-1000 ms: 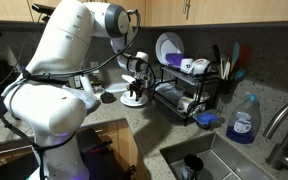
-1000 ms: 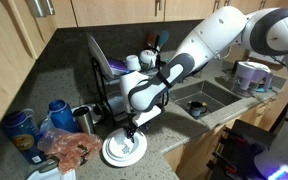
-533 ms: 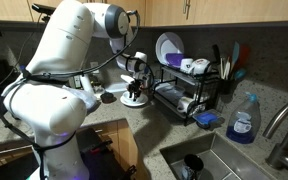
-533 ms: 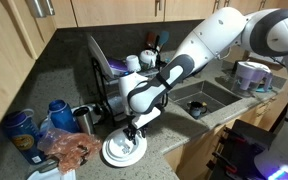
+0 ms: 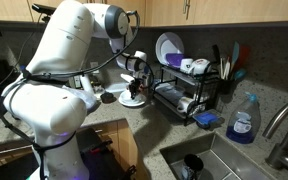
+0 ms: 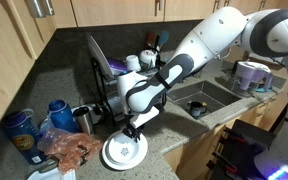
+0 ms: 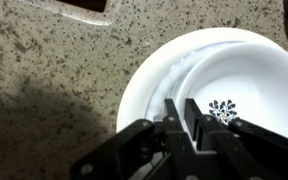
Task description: Move the white bowl on the top to the right
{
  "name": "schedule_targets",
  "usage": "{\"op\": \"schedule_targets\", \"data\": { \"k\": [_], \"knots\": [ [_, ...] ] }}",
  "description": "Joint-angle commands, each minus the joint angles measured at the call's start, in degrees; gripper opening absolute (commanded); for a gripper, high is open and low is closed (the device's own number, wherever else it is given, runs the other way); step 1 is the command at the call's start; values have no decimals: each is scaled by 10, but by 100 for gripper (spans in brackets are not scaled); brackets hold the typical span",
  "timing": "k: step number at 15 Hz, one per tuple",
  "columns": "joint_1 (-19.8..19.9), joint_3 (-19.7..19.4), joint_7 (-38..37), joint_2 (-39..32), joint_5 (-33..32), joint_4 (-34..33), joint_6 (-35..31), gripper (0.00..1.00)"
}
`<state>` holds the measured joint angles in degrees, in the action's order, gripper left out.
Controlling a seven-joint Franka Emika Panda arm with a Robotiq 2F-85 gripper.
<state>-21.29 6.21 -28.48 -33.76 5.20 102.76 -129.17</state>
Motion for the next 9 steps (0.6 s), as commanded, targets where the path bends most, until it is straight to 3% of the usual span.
{"op": "schedule_targets", "data": {
  "k": [1,9],
  "knots": [
    [-3,-1,-4,1,-9,-7,19,3],
    [1,0,14,6,-8,11,-31,3]
  ]
}}
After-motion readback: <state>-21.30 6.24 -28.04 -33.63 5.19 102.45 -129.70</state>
